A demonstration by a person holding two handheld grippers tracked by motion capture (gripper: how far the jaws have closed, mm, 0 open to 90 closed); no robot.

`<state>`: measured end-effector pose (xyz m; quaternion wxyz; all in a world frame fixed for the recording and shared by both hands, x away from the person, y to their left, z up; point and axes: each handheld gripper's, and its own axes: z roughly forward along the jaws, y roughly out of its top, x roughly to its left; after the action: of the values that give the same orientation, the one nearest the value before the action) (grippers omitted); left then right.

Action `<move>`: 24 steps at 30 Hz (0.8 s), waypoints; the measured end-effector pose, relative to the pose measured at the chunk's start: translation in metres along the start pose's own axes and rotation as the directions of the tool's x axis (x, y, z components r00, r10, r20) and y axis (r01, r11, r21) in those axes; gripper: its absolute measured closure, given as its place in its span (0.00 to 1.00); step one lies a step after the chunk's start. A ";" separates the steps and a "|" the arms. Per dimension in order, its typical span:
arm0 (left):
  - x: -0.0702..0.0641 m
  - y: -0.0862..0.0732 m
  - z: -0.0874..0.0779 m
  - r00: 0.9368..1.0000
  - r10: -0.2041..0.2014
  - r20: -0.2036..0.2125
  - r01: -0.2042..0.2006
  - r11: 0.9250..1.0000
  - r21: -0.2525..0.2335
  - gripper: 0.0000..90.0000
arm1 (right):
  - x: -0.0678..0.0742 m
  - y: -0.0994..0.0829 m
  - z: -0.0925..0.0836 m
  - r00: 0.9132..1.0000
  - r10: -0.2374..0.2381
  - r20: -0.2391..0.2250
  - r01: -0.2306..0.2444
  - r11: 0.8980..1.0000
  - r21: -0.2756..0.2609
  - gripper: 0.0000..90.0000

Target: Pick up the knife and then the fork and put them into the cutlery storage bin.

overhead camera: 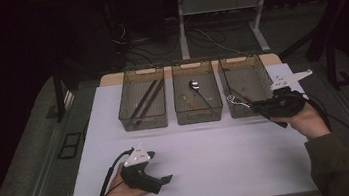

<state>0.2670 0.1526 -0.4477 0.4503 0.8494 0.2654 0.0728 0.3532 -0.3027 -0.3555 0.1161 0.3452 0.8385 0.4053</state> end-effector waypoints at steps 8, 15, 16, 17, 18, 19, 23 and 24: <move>0.001 0.000 -0.001 1.000 0.000 -0.001 0.000 1.000 -0.004 0.00 | -0.018 0.012 -0.002 0.999 0.028 0.037 -0.028 1.000 -0.002 0.86; 0.000 0.000 -0.001 1.000 -0.003 0.000 0.003 1.000 -0.003 0.00 | -0.033 0.022 -0.002 0.997 0.048 0.066 -0.048 0.999 -0.005 0.86; 0.000 0.000 -0.001 1.000 -0.006 0.001 0.006 1.000 -0.004 0.00 | -0.036 0.023 -0.001 0.996 0.053 0.070 -0.052 0.999 -0.005 0.86; 0.000 0.000 -0.001 1.000 -0.006 0.001 0.006 1.000 -0.005 0.00 | -0.038 0.024 -0.001 0.996 0.056 0.074 -0.056 0.998 -0.005 0.86; 0.000 0.000 -0.001 1.000 -0.007 0.001 0.007 1.000 -0.004 0.00 | -0.040 0.025 -0.001 0.995 0.062 0.077 -0.061 0.998 -0.007 0.86; 0.000 0.000 -0.001 1.000 -0.007 0.001 0.007 1.000 -0.005 0.00 | -0.043 0.027 0.000 0.995 0.066 0.081 -0.066 0.998 -0.006 0.86; 0.000 0.000 -0.001 1.000 -0.008 0.002 0.008 1.000 -0.005 0.00 | -0.052 0.030 0.004 0.992 0.078 0.096 -0.078 0.997 -0.003 0.86; 0.000 0.000 -0.001 1.000 -0.009 0.002 0.009 1.000 -0.005 0.00 | -0.054 0.031 0.005 0.992 0.084 0.098 -0.084 0.996 -0.003 0.86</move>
<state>0.2669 0.1536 -0.4476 0.4533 0.8471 0.2684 0.0706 0.4104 -0.3224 -0.3397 0.1400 0.3997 0.8167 0.3919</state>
